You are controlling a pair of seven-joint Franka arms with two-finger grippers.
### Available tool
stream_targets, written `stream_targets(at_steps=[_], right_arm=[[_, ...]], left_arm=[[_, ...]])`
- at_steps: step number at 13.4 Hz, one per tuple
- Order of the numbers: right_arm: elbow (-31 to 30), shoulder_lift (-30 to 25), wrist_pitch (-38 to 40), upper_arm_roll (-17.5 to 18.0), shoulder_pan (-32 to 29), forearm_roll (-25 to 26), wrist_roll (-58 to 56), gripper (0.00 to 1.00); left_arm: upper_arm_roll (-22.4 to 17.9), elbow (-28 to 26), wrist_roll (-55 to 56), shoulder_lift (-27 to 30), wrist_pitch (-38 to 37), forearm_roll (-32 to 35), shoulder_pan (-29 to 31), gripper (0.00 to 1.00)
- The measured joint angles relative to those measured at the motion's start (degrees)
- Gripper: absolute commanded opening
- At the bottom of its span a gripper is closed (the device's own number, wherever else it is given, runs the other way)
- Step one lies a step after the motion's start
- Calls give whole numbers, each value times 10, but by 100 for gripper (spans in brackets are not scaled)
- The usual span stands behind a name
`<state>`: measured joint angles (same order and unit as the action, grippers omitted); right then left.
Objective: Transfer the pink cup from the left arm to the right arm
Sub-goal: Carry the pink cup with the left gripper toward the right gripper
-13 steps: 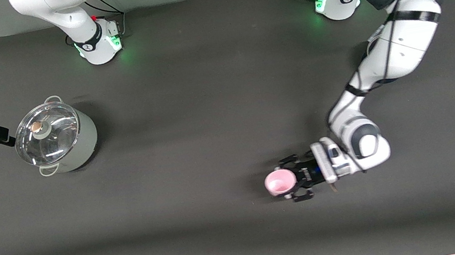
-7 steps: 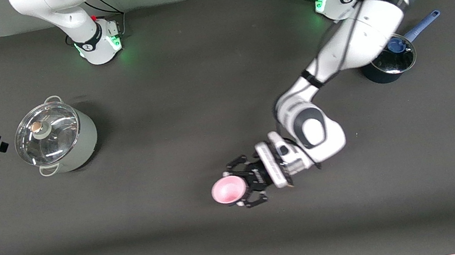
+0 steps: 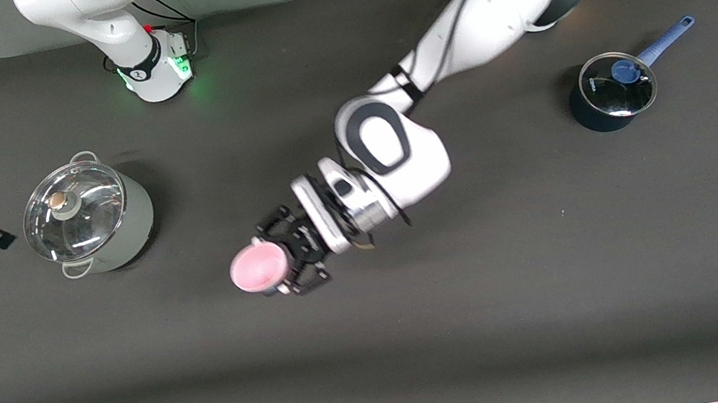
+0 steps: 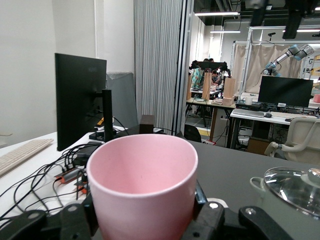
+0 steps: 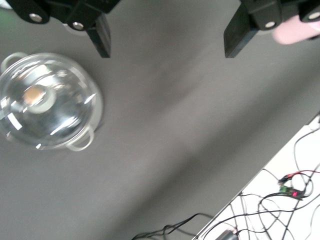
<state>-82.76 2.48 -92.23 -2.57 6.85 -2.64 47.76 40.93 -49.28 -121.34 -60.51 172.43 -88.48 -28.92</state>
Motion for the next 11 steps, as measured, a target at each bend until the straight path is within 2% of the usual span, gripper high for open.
stream_targets(at_steps=[4, 11], right_arm=[[56, 36, 3, 2, 59, -16, 97, 100], [73, 52, 26, 3, 166, -18, 263, 100]], left_arm=[[0, 24, 5, 8, 29, 0, -43, 0], [-1, 49, 21, 12, 83, 0, -86, 0]])
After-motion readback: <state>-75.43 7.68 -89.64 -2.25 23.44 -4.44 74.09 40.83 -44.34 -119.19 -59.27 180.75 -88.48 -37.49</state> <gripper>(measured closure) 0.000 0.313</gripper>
